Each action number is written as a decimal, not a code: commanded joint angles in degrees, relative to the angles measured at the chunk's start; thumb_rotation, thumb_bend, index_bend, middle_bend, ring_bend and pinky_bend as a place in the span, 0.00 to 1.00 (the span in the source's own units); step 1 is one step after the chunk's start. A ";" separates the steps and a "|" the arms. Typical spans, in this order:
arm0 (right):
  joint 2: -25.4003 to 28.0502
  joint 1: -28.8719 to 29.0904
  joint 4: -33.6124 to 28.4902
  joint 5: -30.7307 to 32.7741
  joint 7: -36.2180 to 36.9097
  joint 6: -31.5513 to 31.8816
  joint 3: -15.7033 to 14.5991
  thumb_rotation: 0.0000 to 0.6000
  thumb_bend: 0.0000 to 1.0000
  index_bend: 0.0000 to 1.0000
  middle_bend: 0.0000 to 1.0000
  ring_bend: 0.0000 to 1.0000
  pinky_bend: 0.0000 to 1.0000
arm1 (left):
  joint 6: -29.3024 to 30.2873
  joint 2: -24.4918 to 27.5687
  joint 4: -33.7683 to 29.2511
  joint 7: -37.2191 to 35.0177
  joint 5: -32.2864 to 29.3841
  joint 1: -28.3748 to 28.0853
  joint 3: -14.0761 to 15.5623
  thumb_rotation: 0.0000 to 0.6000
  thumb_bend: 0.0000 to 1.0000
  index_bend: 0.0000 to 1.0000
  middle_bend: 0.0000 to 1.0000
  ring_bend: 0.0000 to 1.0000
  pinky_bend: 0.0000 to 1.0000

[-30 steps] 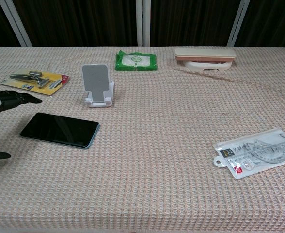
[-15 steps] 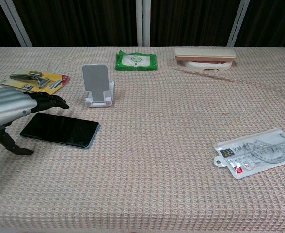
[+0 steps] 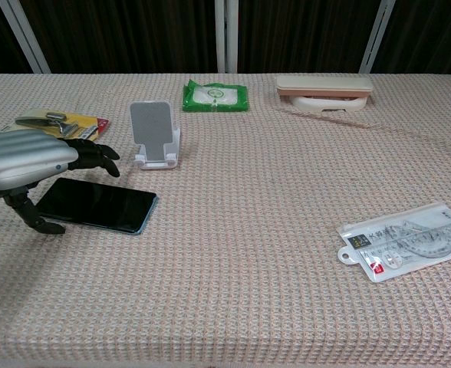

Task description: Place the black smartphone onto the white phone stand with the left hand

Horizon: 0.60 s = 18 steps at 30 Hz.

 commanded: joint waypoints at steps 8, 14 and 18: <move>-0.31 0.06 0.33 -0.02 0.10 -0.06 0.02 1.00 0.15 0.00 0.00 0.00 0.00 | -4.31 1.11 -2.87 4.78 -8.54 -2.59 -1.01 1.00 0.15 0.20 0.06 0.07 0.24; -0.51 0.04 0.65 0.25 0.38 -0.33 0.06 1.00 0.16 0.00 0.00 0.00 0.00 | -4.39 0.63 -3.08 5.65 -11.26 -3.24 -0.80 1.00 0.15 0.22 0.06 0.07 0.24; -0.63 -0.11 0.97 0.44 0.65 -0.31 0.07 1.00 0.16 0.00 0.00 0.00 0.00 | -4.13 0.32 -2.64 5.28 -11.22 -3.63 -0.36 1.00 0.16 0.32 0.06 0.07 0.24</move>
